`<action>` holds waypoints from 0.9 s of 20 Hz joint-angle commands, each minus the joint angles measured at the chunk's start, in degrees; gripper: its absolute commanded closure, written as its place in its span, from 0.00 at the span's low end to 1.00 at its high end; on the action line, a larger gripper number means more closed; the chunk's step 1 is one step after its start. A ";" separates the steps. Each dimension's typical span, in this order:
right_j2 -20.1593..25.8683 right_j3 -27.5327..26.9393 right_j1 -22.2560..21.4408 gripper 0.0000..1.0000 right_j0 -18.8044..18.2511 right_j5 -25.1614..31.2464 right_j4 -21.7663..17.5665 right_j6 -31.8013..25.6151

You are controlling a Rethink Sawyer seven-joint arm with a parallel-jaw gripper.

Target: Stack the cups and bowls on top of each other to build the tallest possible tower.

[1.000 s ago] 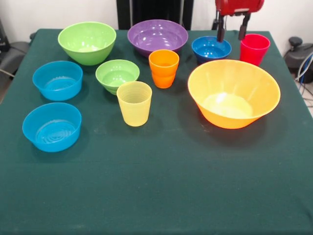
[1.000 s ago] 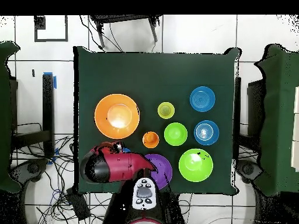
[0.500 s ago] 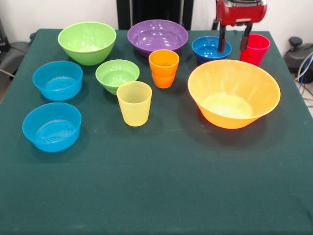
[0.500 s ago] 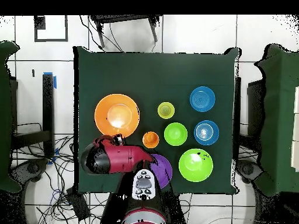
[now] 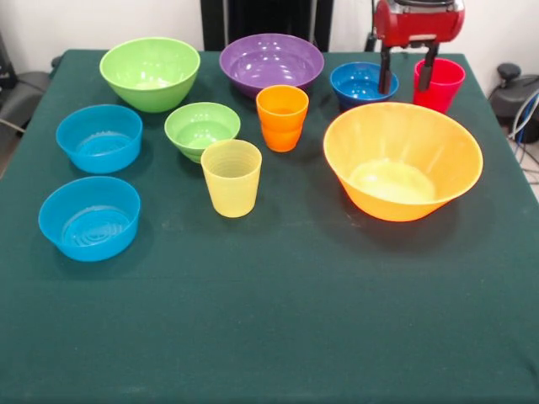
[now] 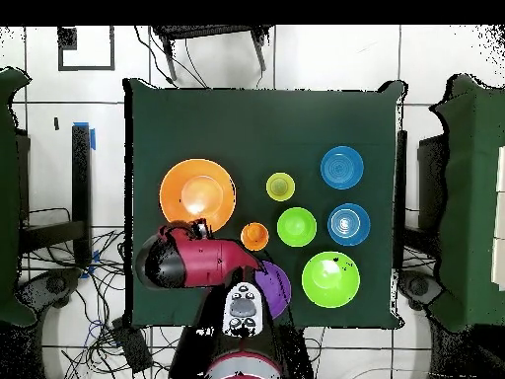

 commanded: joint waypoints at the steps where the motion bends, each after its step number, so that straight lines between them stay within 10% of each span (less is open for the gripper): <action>1: 5.16 -5.42 2.16 0.00 1.72 0.68 1.89 9.15; 18: -9.36 -16.68 14.44 0.00 16.35 -9.15 7.52 15.03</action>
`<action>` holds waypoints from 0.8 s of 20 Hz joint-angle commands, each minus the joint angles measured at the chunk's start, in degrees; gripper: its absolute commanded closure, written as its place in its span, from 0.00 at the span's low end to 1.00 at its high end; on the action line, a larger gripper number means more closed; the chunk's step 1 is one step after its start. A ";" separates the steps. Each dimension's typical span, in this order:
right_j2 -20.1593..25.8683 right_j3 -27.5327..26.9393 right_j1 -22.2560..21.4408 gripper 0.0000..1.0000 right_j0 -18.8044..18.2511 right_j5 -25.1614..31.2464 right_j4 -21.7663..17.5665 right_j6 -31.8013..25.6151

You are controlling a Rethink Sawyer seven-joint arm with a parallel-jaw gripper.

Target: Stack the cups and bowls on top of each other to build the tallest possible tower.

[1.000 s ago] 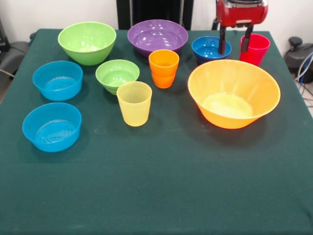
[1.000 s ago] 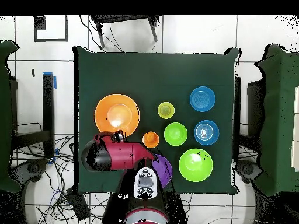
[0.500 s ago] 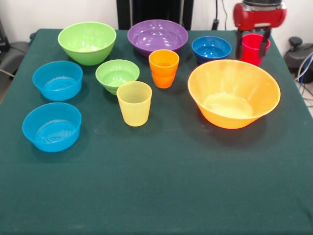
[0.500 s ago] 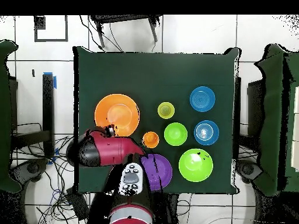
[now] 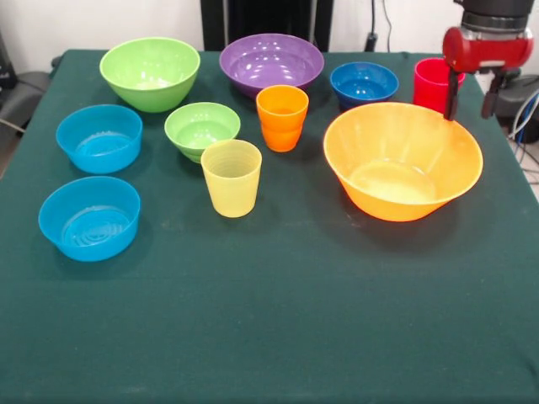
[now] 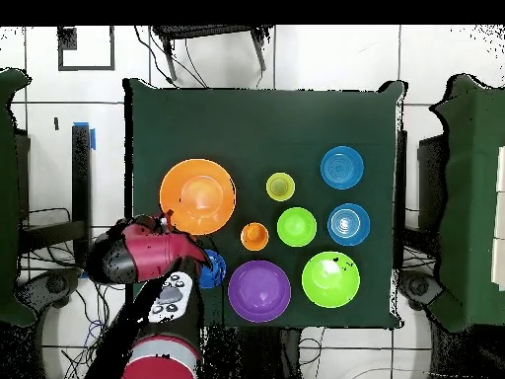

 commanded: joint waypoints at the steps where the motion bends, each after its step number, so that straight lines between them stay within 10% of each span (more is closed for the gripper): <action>1: -3.62 -8.47 6.51 0.00 2.08 -5.59 1.49 8.98; 9: -10.36 -12.51 10.93 0.00 6.96 -10.86 3.56 10.43; 16: -6.55 -13.70 10.74 0.00 4.63 -7.91 1.99 9.66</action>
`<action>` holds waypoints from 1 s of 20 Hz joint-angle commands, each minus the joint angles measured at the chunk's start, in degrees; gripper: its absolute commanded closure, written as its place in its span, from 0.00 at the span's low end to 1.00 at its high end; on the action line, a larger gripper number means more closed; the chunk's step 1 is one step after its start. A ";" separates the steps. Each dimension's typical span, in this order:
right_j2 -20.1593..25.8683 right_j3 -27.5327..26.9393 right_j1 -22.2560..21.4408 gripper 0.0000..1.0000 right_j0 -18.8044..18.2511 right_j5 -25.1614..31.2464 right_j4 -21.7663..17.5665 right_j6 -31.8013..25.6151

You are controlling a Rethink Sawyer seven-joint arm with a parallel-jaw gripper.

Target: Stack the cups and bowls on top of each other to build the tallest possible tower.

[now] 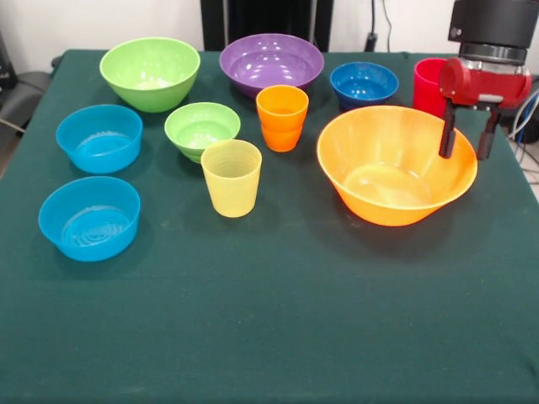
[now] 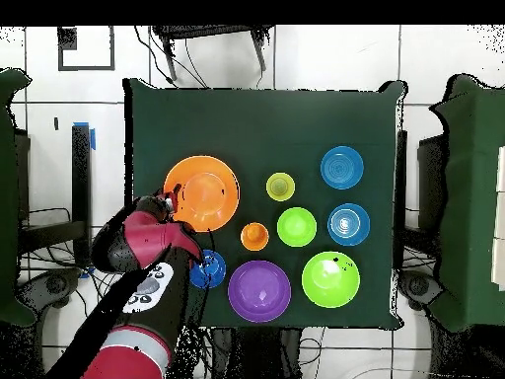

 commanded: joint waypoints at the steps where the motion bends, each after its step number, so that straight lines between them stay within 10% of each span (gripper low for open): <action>1: 4.14 -4.92 2.47 0.00 -2.09 1.46 0.88 7.72; 20: 6.96 -3.42 3.33 0.00 -2.06 6.33 4.52 9.38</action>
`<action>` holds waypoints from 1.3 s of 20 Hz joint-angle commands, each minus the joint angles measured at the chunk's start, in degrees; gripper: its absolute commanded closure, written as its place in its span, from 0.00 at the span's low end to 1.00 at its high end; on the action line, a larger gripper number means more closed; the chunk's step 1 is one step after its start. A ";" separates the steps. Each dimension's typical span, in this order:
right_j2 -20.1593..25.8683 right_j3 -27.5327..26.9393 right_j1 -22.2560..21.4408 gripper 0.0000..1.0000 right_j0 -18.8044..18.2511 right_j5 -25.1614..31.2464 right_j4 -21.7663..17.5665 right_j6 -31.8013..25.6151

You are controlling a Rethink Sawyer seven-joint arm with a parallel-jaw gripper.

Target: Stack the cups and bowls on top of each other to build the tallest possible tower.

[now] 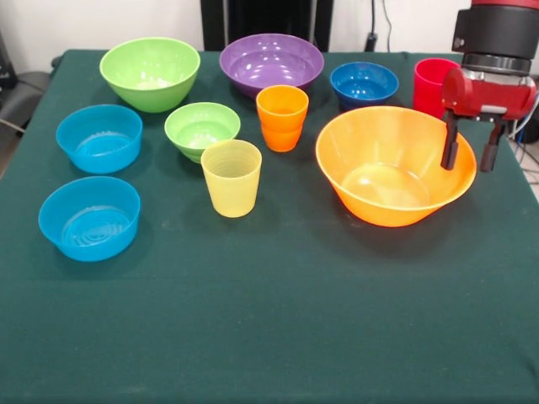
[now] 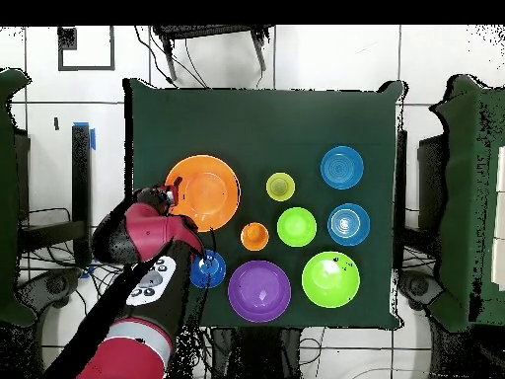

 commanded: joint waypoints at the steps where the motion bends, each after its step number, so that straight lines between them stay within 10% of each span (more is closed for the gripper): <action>1: 7.63 -1.32 1.94 0.00 -2.01 6.71 1.89 9.30; 26: -1.45 -2.19 5.79 0.00 7.24 7.43 11.03 13.10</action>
